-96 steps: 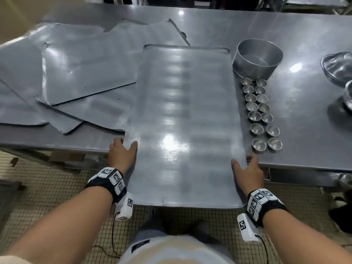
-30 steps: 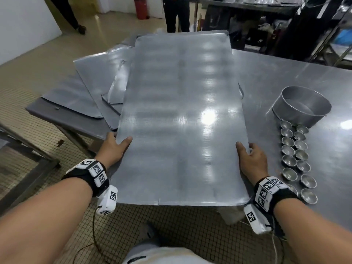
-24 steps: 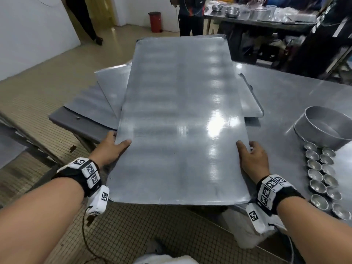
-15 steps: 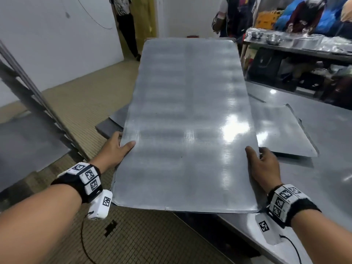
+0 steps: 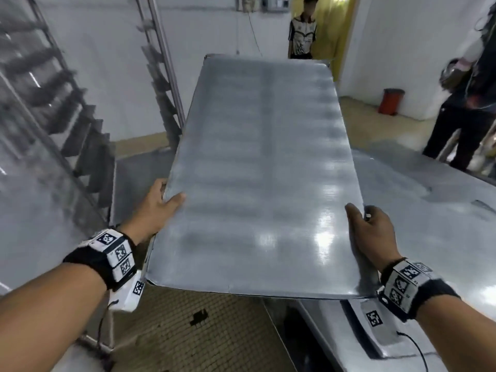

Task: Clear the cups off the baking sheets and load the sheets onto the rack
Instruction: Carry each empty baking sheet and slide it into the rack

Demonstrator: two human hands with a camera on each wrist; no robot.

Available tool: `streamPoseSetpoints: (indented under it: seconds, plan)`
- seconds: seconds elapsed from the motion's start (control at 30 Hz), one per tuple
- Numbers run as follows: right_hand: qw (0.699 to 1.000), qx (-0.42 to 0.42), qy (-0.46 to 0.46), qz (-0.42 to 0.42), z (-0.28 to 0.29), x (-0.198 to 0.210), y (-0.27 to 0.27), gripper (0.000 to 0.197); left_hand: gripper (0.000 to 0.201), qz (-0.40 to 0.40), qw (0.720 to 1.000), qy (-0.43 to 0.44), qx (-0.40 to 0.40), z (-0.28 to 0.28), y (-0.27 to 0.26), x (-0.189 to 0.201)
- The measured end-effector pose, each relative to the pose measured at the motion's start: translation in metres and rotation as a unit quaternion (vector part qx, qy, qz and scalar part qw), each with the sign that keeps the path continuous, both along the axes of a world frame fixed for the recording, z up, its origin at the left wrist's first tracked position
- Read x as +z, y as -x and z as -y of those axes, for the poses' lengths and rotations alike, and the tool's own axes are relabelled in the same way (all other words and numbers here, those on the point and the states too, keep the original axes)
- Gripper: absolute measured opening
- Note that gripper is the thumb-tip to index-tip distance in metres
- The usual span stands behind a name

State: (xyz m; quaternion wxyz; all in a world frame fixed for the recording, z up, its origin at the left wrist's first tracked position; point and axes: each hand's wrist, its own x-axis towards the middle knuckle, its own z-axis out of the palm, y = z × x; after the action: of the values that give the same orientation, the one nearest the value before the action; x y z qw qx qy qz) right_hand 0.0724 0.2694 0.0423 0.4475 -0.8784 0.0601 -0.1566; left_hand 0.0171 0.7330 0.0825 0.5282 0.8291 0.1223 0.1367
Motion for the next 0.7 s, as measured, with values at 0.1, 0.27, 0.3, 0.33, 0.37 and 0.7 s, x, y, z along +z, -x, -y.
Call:
streamPoseSetpoints:
  seconds: [0.1, 0.27, 0.3, 0.33, 0.37, 0.7]
  plan:
    - [0.998, 0.069, -0.009, 0.000, -0.036, 0.005, -0.028, 0.054, 0.029, 0.024, 0.996, -0.040, 0.075, -0.027, 0.035, 0.009]
    - [0.984, 0.177, -0.011, 0.005, -0.094, 0.019, -0.057, 0.052, 0.026, 0.049, 0.982, -0.030, 0.177, -0.037, 0.096, 0.029]
    - [0.981, 0.194, -0.008, 0.006, -0.104, 0.019, -0.062, 0.053, 0.021, 0.054, 0.979, -0.025, 0.196, -0.040, 0.105, 0.028]
    - [0.977, 0.212, -0.006, 0.008, -0.115, 0.020, -0.065, 0.054, 0.020, 0.058, 0.975, -0.031, 0.212, -0.039, 0.116, 0.030]
    - [0.973, 0.232, -0.004, 0.007, -0.126, 0.019, -0.067, 0.054, 0.021, 0.052, 0.972, -0.042, 0.227, -0.042, 0.127, 0.030]
    - [0.935, 0.350, 0.034, -0.042, -0.201, 0.002, -0.048, 0.046, 0.048, 0.020, 0.945, -0.006, 0.327, -0.066, 0.217, 0.005]
